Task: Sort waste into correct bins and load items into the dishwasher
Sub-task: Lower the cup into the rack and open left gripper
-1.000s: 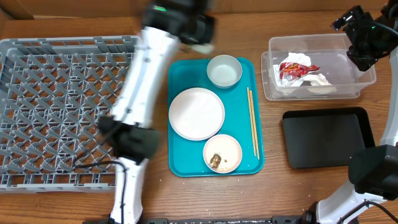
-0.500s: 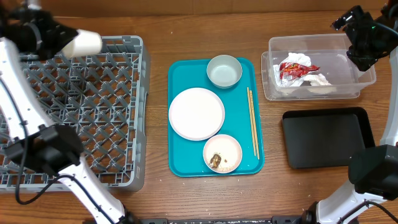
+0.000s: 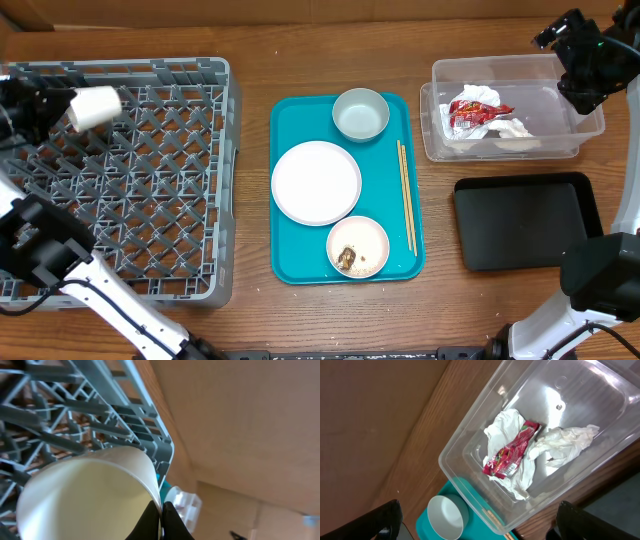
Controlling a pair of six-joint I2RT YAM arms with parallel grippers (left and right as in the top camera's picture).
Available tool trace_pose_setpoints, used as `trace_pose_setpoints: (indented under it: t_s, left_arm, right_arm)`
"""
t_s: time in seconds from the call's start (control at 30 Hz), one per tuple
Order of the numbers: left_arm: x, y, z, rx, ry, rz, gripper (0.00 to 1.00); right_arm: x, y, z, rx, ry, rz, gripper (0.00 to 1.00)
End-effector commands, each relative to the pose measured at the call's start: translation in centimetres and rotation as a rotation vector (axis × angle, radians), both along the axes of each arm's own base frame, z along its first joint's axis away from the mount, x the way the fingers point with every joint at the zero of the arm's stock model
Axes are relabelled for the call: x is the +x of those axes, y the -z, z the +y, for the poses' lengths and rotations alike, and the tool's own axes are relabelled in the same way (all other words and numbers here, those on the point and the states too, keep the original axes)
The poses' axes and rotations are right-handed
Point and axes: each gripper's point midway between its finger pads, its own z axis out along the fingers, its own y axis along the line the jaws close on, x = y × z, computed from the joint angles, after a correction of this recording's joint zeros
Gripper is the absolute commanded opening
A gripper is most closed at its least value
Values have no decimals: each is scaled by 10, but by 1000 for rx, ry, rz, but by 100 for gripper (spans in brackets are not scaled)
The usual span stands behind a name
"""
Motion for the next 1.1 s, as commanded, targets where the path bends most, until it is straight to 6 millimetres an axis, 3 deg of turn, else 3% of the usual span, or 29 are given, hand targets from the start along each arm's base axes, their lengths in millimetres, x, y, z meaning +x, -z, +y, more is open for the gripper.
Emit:
trace_pose_setpoints:
  t_s: [0.0, 0.1, 0.37, 0.57, 0.77, 1.07]
  left_arm:
    - [3, 4, 2, -102, 27, -112, 4]
    - [5, 12, 2, -138, 36, -137, 4]
    - [14, -3, -15, -167, 89, -242, 4]
    - [15, 28, -23, -50, 115, -101, 4]
    - [12, 30, -22, -60, 105, -76, 4]
    - [-6, 50, -11, 24, 109, 25, 4]
  right_arm:
    - [2, -11, -3, -4, 5, -33, 100]
    - [2, -11, -3, -4, 5, -33, 100]
    - [2, -11, -3, -4, 5, -33, 100]
    - [2, -11, -3, -4, 5, -33, 100]
    - [2, -11, -3, -4, 5, -33, 100]
    - [2, -11, -3, -4, 5, -33, 100]
